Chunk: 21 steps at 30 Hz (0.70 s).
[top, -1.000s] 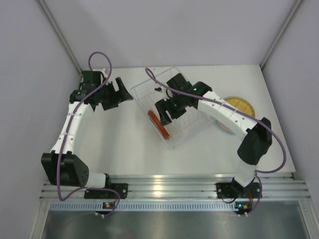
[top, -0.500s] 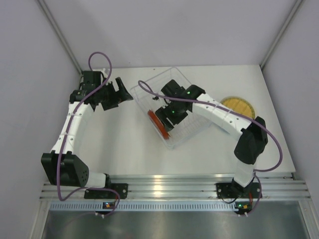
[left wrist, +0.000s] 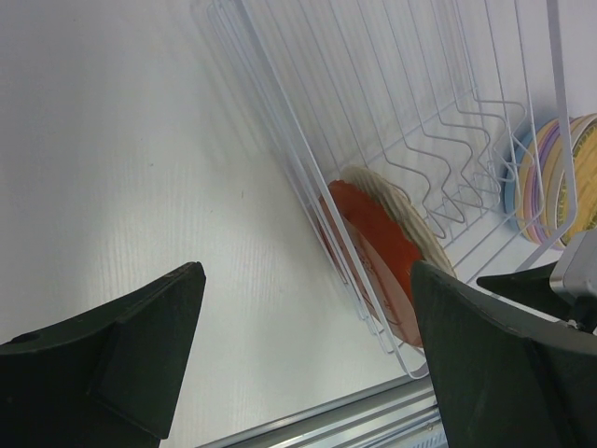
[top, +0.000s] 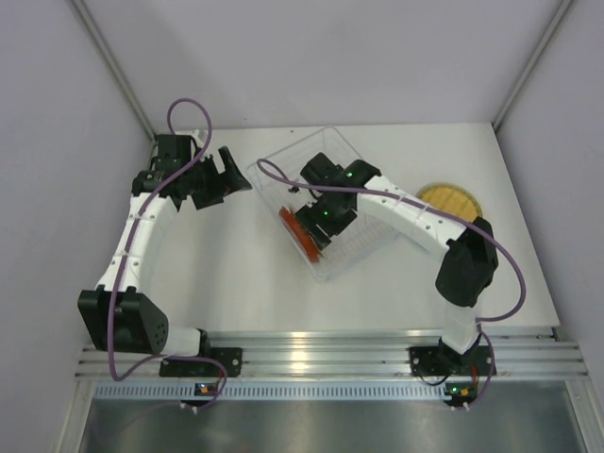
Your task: Unload the plates from the dish rack
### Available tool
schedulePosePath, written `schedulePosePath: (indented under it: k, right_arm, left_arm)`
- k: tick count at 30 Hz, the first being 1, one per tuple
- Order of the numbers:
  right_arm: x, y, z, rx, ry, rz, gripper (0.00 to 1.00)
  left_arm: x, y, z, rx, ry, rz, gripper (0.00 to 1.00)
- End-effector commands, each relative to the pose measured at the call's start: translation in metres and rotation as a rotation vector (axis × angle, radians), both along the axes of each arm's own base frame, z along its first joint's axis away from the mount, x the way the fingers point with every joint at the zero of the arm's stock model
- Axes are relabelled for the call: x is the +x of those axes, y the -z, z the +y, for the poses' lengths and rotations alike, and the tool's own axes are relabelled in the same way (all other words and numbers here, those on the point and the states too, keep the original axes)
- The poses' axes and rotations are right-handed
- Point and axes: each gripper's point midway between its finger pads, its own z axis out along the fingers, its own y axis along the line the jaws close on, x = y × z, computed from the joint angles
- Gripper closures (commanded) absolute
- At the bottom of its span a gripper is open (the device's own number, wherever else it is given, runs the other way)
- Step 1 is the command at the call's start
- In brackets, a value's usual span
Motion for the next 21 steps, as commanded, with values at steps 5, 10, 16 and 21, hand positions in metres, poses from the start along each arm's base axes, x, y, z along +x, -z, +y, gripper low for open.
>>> schedulePosePath:
  k: [5,10,16,21]
  right_arm:
    - [0.04,-0.02,-0.001,-0.046,0.108,-0.191,0.35]
    - [0.028,-0.031,0.018,0.072,0.059,-0.132,0.33]
    - [0.029,-0.034,0.029,0.155,0.051,-0.093,0.34]
    - [0.041,-0.026,0.032,0.188,0.077,-0.063,0.37]
  left_arm:
    - [-0.002,-0.007,0.001,0.009,0.008,-0.031,0.03]
    - [-0.003,-0.008,0.001,0.009,0.008,-0.031,0.03]
    - [-0.003,-0.008,0.0,0.008,0.009,-0.031,0.03]
    - [-0.004,-0.01,0.001,0.011,0.008,-0.038,0.03]
